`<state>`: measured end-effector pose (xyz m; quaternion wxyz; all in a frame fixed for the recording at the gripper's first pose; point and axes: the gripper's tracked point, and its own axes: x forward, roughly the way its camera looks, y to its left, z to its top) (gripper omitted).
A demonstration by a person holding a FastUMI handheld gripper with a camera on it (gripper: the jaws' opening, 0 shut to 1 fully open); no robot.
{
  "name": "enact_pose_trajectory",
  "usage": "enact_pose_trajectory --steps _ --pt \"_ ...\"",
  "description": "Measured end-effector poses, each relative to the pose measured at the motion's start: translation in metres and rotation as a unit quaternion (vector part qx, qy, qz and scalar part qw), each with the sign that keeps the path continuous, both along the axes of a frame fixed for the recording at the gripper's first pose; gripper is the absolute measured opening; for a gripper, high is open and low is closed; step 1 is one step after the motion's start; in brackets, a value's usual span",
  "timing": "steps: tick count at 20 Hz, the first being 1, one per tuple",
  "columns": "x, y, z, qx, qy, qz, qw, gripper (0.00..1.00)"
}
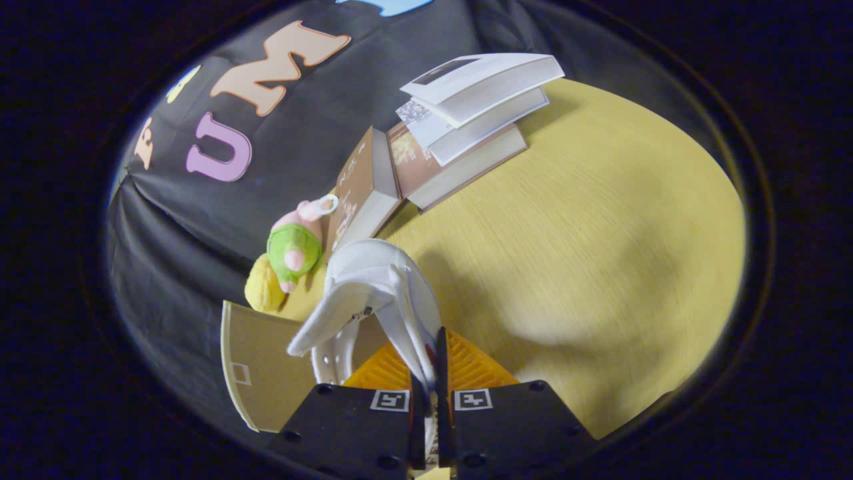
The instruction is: Open the storage box then place both shoes into the box .Put the left shoe in first, then the right shoe, with the right side of both shoes facing outward in a uniform manner.
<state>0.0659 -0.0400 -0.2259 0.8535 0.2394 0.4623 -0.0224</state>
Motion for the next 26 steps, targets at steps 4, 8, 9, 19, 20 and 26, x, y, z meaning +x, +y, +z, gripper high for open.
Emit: enact_pose_trajectory --steps 4,8,9,19,20,26 --pt "-0.009 0.021 0.025 0.016 -0.011 0.007 1.0 0.1" --pt "-0.021 0.073 0.054 0.047 -0.019 0.048 0.998 0.1" --pt "-0.024 0.087 0.059 0.046 -0.02 0.063 0.997 0.1" --pt "-0.045 0.231 0.099 0.049 -0.025 0.18 0.982 0.1" --pt "-0.047 0.246 0.1 0.049 -0.023 0.191 0.98 0.1" --pt "-0.052 0.328 0.099 0.073 -0.016 0.236 0.969 0.1"
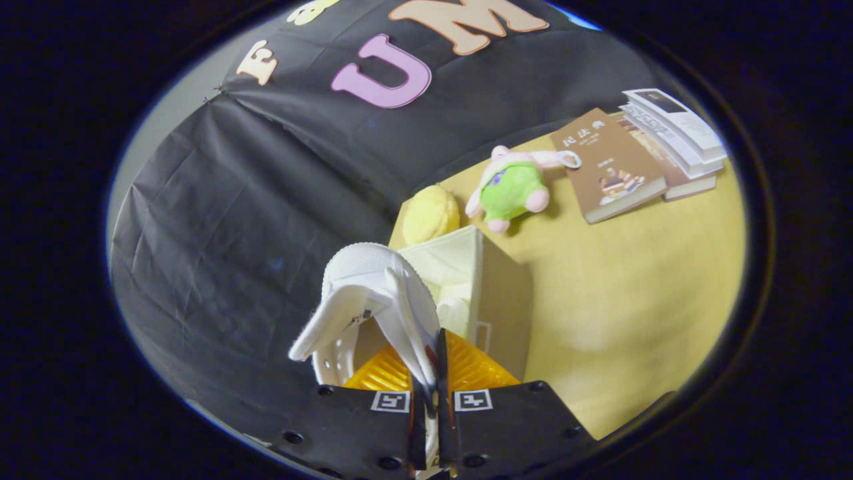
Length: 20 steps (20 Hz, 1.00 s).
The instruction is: Open the storage box then place both shoes into the box .Put the left shoe in first, then the right shoe, with the right side of both shoes facing outward in a uniform manner.
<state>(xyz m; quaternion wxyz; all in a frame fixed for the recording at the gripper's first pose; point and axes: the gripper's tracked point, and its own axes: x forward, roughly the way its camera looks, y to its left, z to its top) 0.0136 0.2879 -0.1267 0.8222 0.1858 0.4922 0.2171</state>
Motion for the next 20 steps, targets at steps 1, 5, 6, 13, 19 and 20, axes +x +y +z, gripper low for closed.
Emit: enact_pose_trajectory --steps 1,5,6,13,19,20 --pt "0.0 0.01 -0.001 -0.001 0.001 0.003 1.0 0.1" --pt "0.011 0.038 -0.023 -0.009 0.013 -0.005 1.0 0.1" --pt "0.014 0.041 -0.03 -0.016 0.014 -0.007 1.0 0.1" --pt "0.034 0.029 -0.07 -0.127 -0.042 -0.007 0.991 0.11" --pt "0.022 0.035 -0.066 -0.155 -0.088 0.039 0.983 0.3" --pt "0.018 0.037 -0.062 -0.152 -0.094 0.048 0.983 0.36"
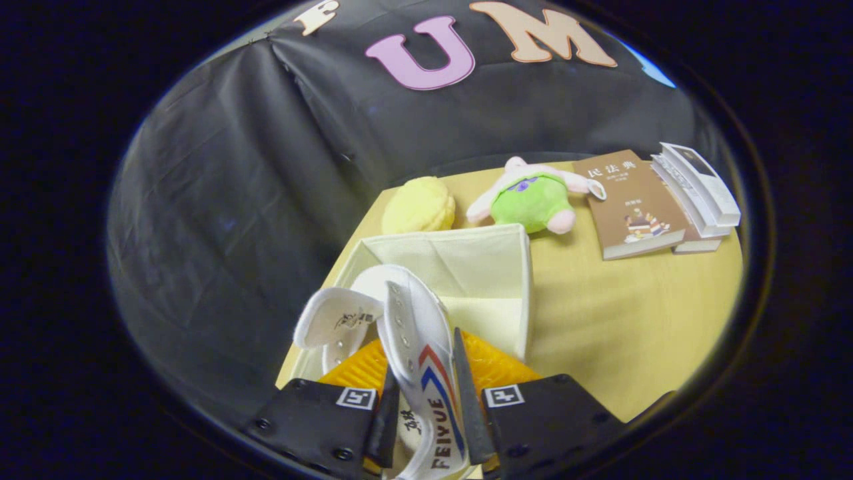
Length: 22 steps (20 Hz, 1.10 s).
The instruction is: Open the storage box then place both shoes into the box .Put the left shoe in first, then the right shoe, with the right side of both shoes facing outward in a uniform manner.
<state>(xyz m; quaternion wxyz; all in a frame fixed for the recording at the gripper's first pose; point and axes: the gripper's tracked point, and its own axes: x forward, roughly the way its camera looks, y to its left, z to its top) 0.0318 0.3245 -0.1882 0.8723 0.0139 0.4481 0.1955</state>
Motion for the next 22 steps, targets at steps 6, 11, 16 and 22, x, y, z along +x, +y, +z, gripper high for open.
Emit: enact_pose_trajectory --steps 6,11,16,22 --pt "-0.011 -0.02 0.052 0.017 -0.078 0.033 0.996 0.91" --pt "-0.032 -0.052 0.087 0.009 -0.15 0.064 0.987 1.0" --pt "-0.053 -0.102 0.11 0.012 -0.209 0.06 0.976 1.0" --pt "-0.07 -0.181 0.128 0.036 -0.262 0.019 0.964 1.0"
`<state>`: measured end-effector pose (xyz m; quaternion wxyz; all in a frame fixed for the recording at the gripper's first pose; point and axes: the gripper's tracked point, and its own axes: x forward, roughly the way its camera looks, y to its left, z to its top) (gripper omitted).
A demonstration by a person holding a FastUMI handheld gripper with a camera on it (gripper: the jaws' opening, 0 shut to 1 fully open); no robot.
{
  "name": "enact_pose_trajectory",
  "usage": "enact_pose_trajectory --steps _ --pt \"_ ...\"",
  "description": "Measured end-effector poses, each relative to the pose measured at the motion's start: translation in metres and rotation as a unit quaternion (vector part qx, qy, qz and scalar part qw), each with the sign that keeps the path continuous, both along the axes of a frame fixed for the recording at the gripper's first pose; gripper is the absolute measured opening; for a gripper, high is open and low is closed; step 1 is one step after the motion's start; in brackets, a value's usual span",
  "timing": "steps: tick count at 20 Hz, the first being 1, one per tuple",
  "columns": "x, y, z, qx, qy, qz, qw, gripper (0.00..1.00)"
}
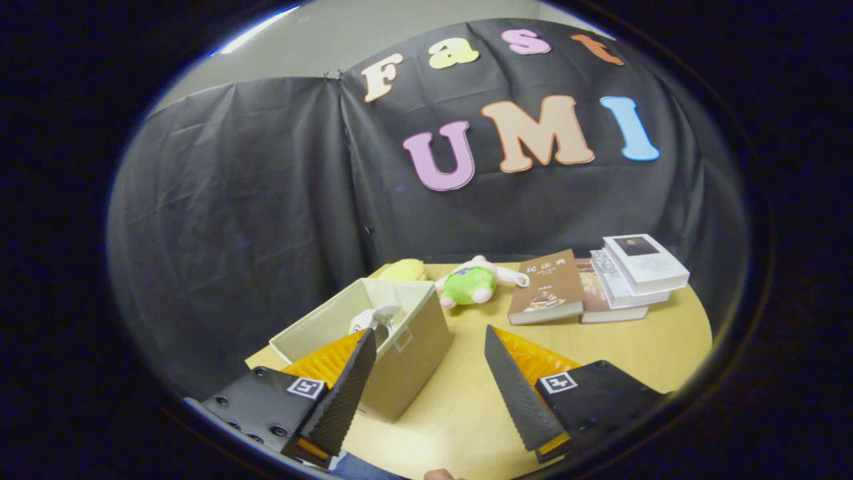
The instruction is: Open the storage box then place both shoes into the box .Put the left shoe in first, then the right shoe, with the right side of both shoes facing outward in a uniform manner.
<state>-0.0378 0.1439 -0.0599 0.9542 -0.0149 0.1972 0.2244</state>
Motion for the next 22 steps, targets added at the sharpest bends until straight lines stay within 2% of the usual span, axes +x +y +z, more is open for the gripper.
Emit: enact_pose_trajectory --steps 5,10,16,22 --pt "-0.001 -0.078 0.024 -0.019 -0.076 -0.054 0.995 1.0" --pt "-0.012 -0.134 0.019 -0.03 -0.12 -0.082 0.989 1.0" --pt "-0.026 -0.174 0.004 -0.025 -0.135 -0.102 0.985 1.0" --pt "-0.036 -0.188 0.006 -0.03 -0.159 -0.111 0.981 1.0"
